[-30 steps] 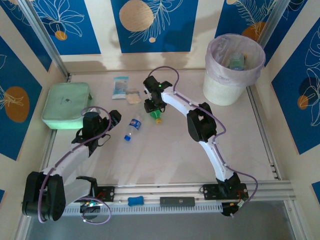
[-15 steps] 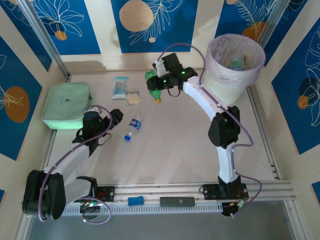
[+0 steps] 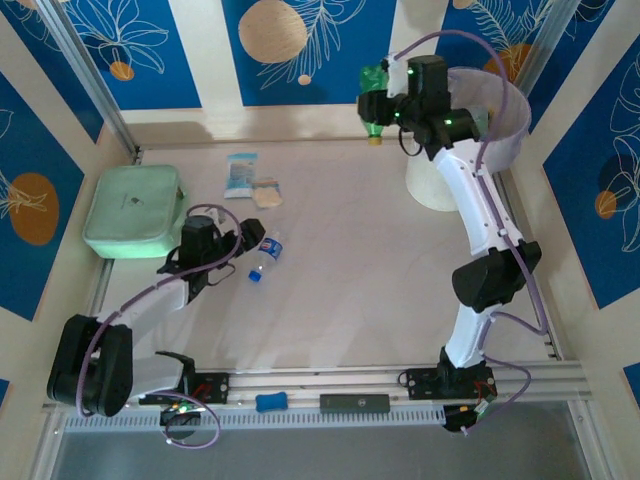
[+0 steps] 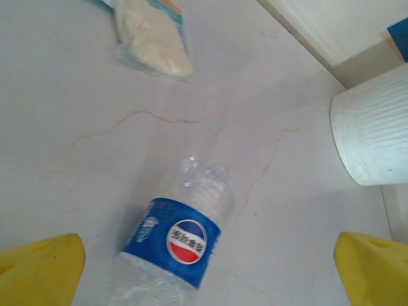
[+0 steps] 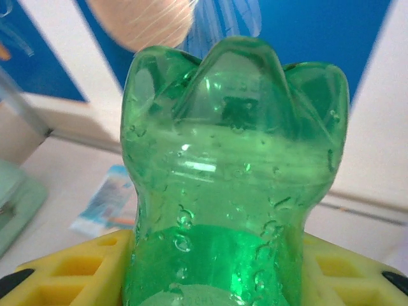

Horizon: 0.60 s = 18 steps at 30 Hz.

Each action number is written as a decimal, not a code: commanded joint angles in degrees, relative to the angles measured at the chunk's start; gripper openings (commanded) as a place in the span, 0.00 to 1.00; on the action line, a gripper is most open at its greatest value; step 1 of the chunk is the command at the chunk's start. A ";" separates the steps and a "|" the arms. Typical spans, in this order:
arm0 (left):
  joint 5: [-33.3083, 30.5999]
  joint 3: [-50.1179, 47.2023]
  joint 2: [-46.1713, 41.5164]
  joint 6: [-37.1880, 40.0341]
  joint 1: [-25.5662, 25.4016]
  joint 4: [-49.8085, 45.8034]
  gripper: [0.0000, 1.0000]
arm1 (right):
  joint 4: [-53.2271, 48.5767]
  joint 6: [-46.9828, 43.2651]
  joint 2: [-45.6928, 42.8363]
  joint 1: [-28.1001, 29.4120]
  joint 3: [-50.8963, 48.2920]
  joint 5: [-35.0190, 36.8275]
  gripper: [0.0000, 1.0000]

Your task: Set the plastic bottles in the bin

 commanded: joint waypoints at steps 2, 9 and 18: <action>-0.02 4.70 1.34 5.07 -2.89 -3.66 1.00 | 2.74 -5.31 -0.64 -2.59 3.82 9.20 0.42; -1.92 7.47 2.44 7.86 -5.85 -8.10 1.00 | -0.08 -8.20 7.94 -8.06 16.40 14.57 0.42; -2.55 7.94 2.81 7.77 -7.02 -8.42 1.00 | -9.87 -7.90 19.74 -13.45 30.36 15.47 0.43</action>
